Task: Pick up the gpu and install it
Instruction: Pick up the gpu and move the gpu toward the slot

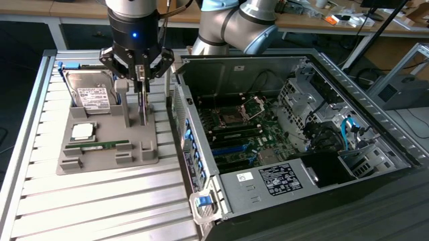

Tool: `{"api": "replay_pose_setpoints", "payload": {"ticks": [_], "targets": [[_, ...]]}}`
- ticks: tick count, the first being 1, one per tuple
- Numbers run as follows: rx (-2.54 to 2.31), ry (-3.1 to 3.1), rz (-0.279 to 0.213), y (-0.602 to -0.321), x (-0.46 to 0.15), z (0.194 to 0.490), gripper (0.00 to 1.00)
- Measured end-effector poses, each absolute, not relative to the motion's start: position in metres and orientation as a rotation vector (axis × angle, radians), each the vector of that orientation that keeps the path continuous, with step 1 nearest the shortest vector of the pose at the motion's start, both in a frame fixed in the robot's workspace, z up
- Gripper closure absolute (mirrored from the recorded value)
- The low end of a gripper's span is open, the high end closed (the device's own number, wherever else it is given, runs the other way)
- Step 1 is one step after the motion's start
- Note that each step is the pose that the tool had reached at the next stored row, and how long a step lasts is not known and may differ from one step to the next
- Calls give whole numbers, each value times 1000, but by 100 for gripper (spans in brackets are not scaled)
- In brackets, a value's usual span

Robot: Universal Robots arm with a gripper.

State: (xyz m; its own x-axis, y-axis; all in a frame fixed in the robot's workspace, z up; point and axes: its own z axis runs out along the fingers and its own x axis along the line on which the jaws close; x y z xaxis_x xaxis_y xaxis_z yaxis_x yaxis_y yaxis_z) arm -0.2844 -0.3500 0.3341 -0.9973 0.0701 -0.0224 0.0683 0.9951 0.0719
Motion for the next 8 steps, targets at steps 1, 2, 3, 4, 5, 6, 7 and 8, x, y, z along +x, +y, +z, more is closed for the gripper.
{"api": "replay_pose_setpoints", "payload": {"ticks": [1,2,3,4,5,6,7,8], "targets": [[108,3113,111,-350,-284,335,73],[108,3113,111,-350,-284,335,73],[108,3113,111,-350,-284,335,73],[108,3113,111,-350,-284,336,73],[108,3113,111,-350,-284,336,73],[108,3113,111,-350,-284,336,73],[108,3113,111,-350,-284,337,73],[108,3113,111,-350,-284,337,73]]}}
